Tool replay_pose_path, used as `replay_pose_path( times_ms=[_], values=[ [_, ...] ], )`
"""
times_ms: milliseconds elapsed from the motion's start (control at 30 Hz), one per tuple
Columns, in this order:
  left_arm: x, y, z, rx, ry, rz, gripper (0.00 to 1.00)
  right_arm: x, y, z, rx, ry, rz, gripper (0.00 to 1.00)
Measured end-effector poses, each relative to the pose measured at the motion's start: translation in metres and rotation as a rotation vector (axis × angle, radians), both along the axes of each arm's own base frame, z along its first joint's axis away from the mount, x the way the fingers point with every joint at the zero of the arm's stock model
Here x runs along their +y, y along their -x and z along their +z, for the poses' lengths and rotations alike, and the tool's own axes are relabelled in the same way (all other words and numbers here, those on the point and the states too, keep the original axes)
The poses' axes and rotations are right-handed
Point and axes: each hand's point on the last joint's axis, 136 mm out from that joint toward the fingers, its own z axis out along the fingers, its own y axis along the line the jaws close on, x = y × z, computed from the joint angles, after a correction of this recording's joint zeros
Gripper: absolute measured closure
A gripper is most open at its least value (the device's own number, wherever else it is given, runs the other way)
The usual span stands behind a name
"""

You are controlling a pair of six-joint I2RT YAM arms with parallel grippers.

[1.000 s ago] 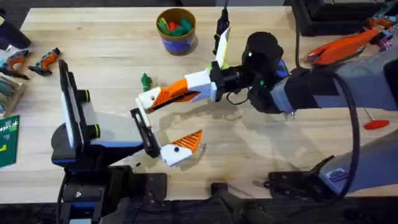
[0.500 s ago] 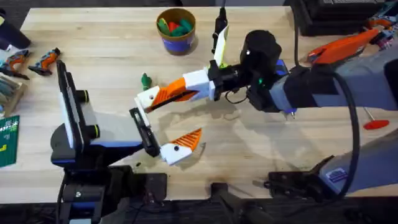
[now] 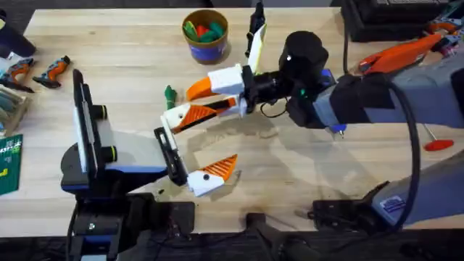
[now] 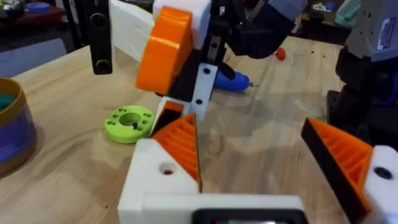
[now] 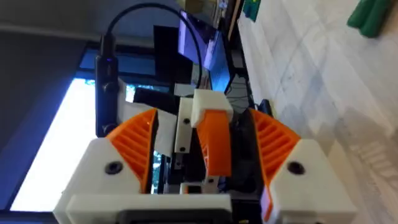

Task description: Pick up the gripper from the table and insert it into the empty holder that is missing its gripper. Then pick up a screw, insert it into the mounting hole, and use the screwdriver to tighten it. Finally, clean up the table by picking up the vegetable and placing it into the bucket.

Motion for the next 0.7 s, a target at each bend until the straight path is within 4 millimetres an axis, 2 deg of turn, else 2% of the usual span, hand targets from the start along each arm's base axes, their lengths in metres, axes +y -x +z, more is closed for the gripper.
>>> replay_pose_path(
  times_ms=[233, 433, 567, 700],
  values=[
    [-0.001, 0.001, 0.000, 0.002, 0.001, -0.008, 0.015, -0.027, -0.020, 0.001, 0.015, 0.055, -0.077, 0.252],
    [-0.001, 0.001, 0.000, 0.002, 0.001, -0.009, 0.015, -0.077, -0.026, 0.003, 0.051, 0.193, -0.194, 0.252],
    [-0.001, 0.002, 0.000, 0.002, 0.002, -0.011, 0.015, -0.109, -0.031, 0.018, -0.001, 0.281, -0.280, 0.250],
    [-0.001, 0.002, 0.000, 0.002, 0.002, -0.011, 0.016, -0.129, -0.034, 0.039, -0.088, 0.382, -0.321, 0.249]
  ],
)
